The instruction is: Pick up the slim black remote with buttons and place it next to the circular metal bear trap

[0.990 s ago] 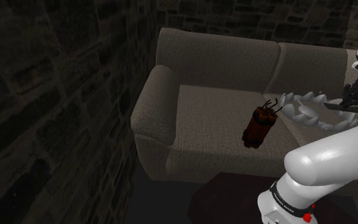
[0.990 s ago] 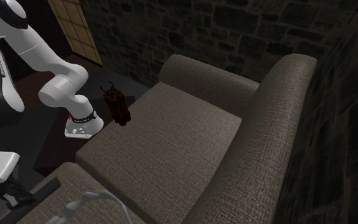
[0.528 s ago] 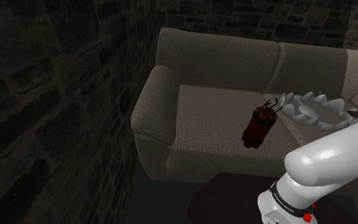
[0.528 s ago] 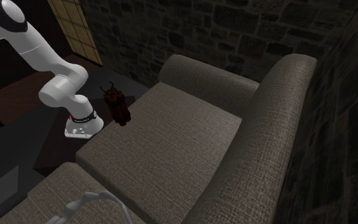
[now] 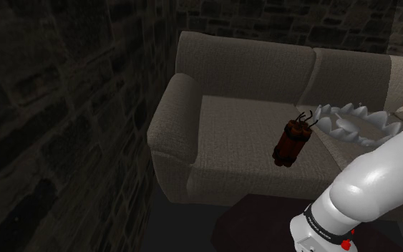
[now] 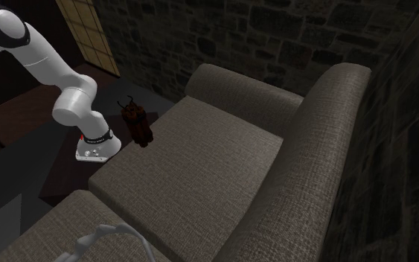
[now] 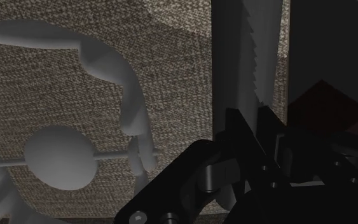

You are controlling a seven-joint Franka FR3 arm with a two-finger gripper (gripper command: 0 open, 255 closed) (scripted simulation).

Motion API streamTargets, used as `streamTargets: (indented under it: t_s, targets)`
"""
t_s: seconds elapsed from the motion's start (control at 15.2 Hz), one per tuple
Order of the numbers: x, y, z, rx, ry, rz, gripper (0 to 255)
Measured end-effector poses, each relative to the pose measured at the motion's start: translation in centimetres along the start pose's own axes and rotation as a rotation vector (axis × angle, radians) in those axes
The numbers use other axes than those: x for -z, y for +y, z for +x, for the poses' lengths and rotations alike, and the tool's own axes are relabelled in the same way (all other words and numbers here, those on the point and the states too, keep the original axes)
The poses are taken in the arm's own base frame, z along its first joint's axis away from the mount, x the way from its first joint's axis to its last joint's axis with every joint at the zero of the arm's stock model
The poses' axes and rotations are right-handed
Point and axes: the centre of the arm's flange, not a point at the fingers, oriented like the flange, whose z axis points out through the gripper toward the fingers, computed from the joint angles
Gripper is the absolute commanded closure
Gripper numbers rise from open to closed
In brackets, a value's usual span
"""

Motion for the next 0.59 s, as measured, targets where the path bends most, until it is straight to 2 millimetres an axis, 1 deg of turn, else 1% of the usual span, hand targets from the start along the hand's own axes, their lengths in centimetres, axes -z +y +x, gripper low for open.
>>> streamTargets:
  t_s: [0.2,0.33,0.59]
  targets:
    - [-1.5,-0.5,-0.7,0.001,0.0,0.003,255]
    - [-2.5,-0.4,-0.8,0.001,0.0,0.004,255]
    - [-4.7,-0.7,-0.7,0.001,0.0,0.004,255]
